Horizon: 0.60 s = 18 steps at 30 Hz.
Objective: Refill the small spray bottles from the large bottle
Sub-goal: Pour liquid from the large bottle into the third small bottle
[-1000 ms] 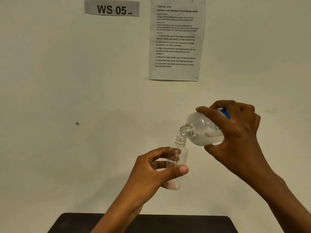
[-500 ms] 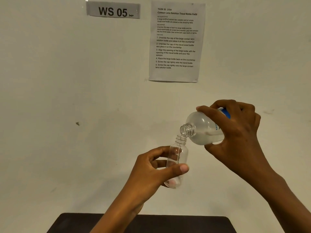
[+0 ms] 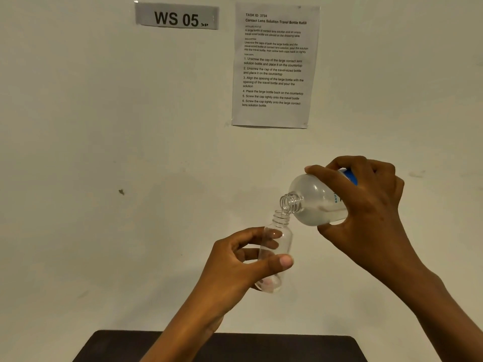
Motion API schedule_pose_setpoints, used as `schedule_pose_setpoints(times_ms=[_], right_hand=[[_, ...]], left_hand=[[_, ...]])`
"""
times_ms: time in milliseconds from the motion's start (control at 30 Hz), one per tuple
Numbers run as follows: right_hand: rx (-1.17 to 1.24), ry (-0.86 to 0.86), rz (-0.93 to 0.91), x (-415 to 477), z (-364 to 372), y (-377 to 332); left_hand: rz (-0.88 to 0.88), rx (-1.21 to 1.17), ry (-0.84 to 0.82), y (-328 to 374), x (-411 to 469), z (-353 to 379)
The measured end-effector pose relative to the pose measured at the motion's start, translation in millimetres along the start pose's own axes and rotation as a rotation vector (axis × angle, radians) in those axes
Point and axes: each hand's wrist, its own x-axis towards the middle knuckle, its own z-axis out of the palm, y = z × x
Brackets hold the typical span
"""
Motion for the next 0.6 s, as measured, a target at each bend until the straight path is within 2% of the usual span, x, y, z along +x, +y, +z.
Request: schedule_pose_setpoints(times_ms=[600], right_hand=[[0.001,0.000,-0.010,0.3,-1.1,-0.4]], left_hand=[[-0.006,0.007,0.016,-0.7,0.3,-0.1]])
